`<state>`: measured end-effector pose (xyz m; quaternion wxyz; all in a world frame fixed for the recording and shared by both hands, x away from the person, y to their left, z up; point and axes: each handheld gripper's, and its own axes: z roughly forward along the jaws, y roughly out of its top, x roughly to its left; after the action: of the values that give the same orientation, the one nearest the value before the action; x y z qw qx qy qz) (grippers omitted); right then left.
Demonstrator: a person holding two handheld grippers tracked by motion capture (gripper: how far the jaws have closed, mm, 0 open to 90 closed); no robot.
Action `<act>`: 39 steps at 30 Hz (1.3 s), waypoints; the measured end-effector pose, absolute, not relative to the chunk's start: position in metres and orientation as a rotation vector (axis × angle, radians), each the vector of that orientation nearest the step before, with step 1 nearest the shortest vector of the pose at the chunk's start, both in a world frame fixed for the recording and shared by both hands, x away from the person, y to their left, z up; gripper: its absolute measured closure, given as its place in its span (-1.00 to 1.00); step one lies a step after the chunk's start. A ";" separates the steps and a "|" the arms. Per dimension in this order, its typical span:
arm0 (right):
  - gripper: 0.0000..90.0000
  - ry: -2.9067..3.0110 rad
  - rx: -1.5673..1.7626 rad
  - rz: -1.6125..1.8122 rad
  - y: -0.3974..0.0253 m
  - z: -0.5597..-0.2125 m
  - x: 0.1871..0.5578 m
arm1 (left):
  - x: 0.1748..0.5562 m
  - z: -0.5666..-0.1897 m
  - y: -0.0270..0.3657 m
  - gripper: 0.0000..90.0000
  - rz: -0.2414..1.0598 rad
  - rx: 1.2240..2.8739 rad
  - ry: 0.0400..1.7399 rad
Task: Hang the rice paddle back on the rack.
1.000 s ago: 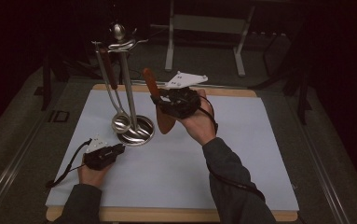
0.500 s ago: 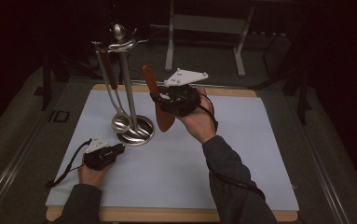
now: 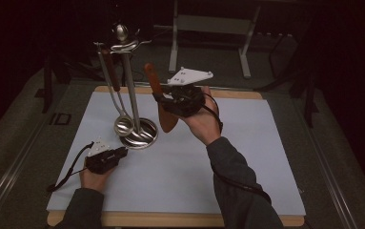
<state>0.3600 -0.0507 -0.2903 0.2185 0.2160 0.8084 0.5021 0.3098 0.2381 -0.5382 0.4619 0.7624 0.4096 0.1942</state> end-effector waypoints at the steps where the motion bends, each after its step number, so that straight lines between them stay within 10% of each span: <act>1: 0.47 2.236 0.597 1.392 -0.051 -0.290 0.360 | 0.310 -0.538 0.238 0.76 0.478 1.875 1.007; 39: 0.47 2.203 0.579 1.423 -0.042 -0.276 0.358 | 0.310 -0.538 0.238 0.76 0.478 1.874 1.006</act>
<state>0.3575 -0.0423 -0.2755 0.2257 0.2099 0.7991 0.5162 0.3097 0.2381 -0.5383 0.4623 0.7623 0.4091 0.1945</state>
